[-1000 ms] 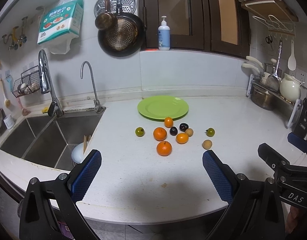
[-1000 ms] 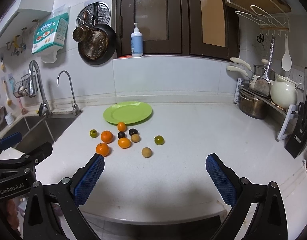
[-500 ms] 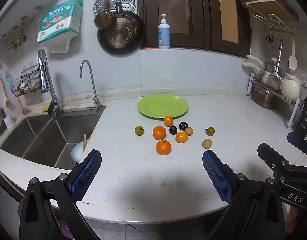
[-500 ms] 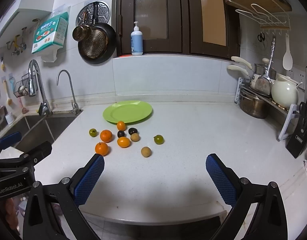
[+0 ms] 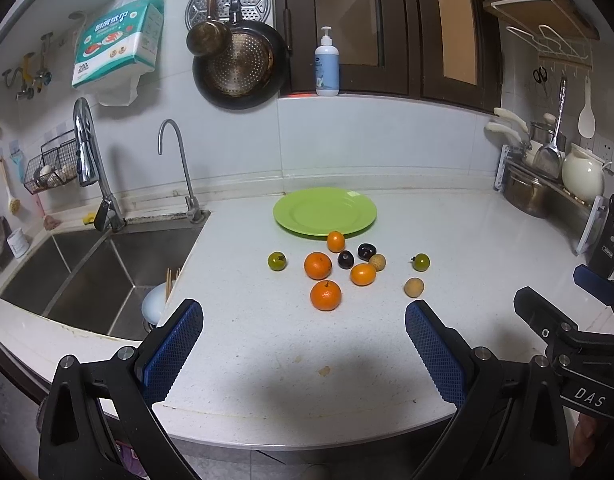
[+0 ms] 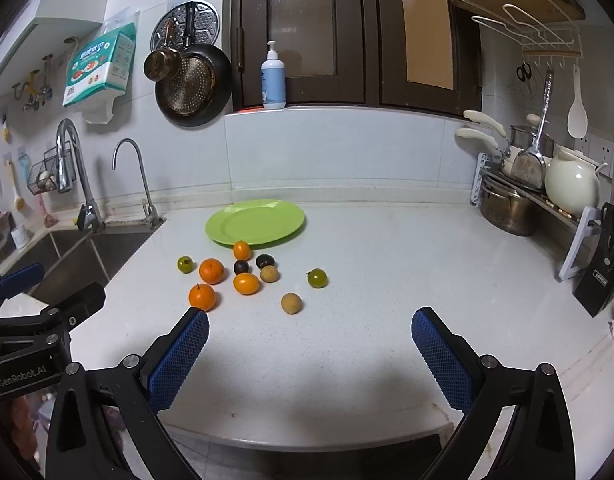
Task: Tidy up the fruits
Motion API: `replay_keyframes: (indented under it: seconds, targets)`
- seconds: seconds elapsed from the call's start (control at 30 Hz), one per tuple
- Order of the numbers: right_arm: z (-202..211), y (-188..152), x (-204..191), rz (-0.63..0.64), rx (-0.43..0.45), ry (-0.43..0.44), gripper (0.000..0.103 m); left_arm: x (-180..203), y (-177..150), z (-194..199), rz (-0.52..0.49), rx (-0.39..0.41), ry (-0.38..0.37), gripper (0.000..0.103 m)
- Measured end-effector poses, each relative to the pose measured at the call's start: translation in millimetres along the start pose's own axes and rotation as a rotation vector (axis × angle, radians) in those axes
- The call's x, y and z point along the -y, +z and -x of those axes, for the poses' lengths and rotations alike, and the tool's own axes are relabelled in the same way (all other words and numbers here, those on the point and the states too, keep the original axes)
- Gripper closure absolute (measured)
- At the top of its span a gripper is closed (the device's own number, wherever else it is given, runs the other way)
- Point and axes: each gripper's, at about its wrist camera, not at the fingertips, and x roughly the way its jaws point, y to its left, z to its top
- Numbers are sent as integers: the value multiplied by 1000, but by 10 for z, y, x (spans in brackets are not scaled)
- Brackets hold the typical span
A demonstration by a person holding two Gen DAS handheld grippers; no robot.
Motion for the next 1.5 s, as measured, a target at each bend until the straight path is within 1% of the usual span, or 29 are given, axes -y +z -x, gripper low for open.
replay_keyframes:
  seconds: [0.17, 0.5, 0.77, 0.9, 1.0, 1.17, 1.37, 1.43, 1.47, 1.5]
  targets:
    - [-25, -3, 7, 2, -5, 2, 1, -2, 5, -31, -1, -9, 1, 0]
    - [-144, 4, -44, 18, -15, 8, 1, 1, 5, -232, -2, -37, 8, 0]
    - [-414, -15, -79, 25, -59, 17, 1, -21, -32, -519, -12, -67, -3, 1]
    - [-636, -23, -112, 31, -96, 29, 1, -26, -42, -739, -17, -93, -29, 2]
    - [-828, -27, -130, 36, -133, 38, 6, -23, -25, -946, -30, -125, -34, 7]
    - [-1157, -13, -124, 23, -192, 55, 13, -17, 16, -1300, -36, -194, -70, 15]
    - [-1548, -13, -99, -2, -270, 76, 28, 19, 3, -1683, -48, -284, -113, 25]
    - [-1673, -33, -90, -6, -301, 84, 33, 45, -13, -1801, -54, -313, -127, 30]
    - [-1710, -39, -87, -8, -311, 87, 35, 58, -14, -1832, -56, -322, -129, 31]
    - [-1776, -48, -83, -10, -328, 93, 38, 73, -21, -1888, -59, -331, -136, 31]
